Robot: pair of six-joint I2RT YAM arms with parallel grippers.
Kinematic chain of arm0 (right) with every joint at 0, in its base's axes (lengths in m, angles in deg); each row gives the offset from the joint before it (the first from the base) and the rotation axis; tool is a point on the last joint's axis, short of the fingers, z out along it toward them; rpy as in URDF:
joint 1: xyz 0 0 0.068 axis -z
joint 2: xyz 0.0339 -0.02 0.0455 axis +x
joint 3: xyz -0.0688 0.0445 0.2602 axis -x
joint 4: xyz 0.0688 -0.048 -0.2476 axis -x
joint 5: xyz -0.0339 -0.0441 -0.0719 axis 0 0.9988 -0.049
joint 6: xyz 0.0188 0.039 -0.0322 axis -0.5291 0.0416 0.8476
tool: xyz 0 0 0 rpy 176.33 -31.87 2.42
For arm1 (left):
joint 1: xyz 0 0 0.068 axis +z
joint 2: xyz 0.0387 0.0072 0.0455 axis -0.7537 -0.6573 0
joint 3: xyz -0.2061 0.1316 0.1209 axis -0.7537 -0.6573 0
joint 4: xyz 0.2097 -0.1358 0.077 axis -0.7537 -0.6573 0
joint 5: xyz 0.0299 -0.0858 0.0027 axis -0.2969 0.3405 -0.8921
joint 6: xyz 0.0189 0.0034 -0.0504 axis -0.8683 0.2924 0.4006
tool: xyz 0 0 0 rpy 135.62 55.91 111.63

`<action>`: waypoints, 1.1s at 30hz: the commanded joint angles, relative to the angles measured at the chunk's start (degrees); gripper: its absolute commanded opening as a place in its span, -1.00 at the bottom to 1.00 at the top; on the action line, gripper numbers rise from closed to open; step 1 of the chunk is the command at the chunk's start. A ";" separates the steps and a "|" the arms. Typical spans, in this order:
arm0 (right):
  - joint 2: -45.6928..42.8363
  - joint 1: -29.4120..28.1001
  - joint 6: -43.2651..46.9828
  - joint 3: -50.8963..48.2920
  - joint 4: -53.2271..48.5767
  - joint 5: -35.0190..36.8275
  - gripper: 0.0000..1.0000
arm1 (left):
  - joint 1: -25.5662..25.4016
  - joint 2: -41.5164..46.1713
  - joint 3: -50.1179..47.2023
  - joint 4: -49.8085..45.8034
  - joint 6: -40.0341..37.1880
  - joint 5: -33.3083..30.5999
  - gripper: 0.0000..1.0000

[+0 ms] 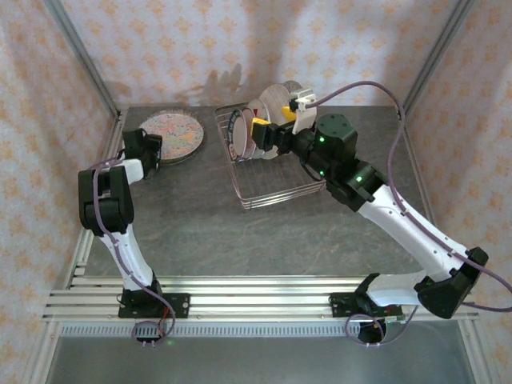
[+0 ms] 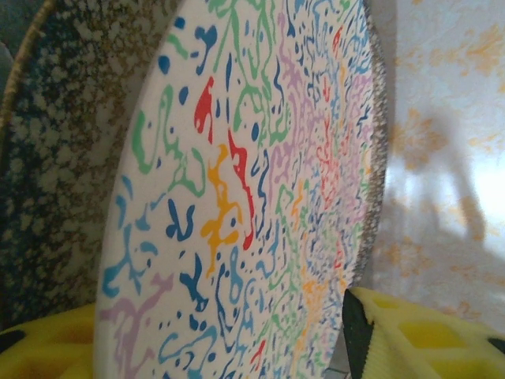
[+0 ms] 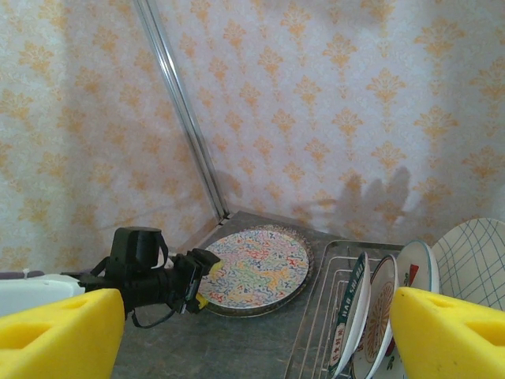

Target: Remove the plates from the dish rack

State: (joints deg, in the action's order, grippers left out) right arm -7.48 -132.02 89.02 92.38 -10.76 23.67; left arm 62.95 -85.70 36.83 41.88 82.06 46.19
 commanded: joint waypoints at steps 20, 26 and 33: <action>-0.46 -0.43 -0.74 2.64 -1.56 3.75 0.74 | 0.71 0.08 9.31 -24.09 -5.65 -1.22 0.51; 0.54 -0.43 -0.15 6.13 -7.49 13.17 0.73 | 0.67 1.11 9.57 -25.16 -5.74 -1.55 0.60; 6.60 4.02 -7.36 18.31 -25.19 30.48 0.64 | 0.49 6.64 9.78 -29.53 -6.11 -2.67 0.63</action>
State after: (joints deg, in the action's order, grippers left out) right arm -3.40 -130.77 86.86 105.21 -25.47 43.91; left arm 62.95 -84.57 45.71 16.18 76.91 45.73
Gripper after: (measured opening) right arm 0.833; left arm 0.813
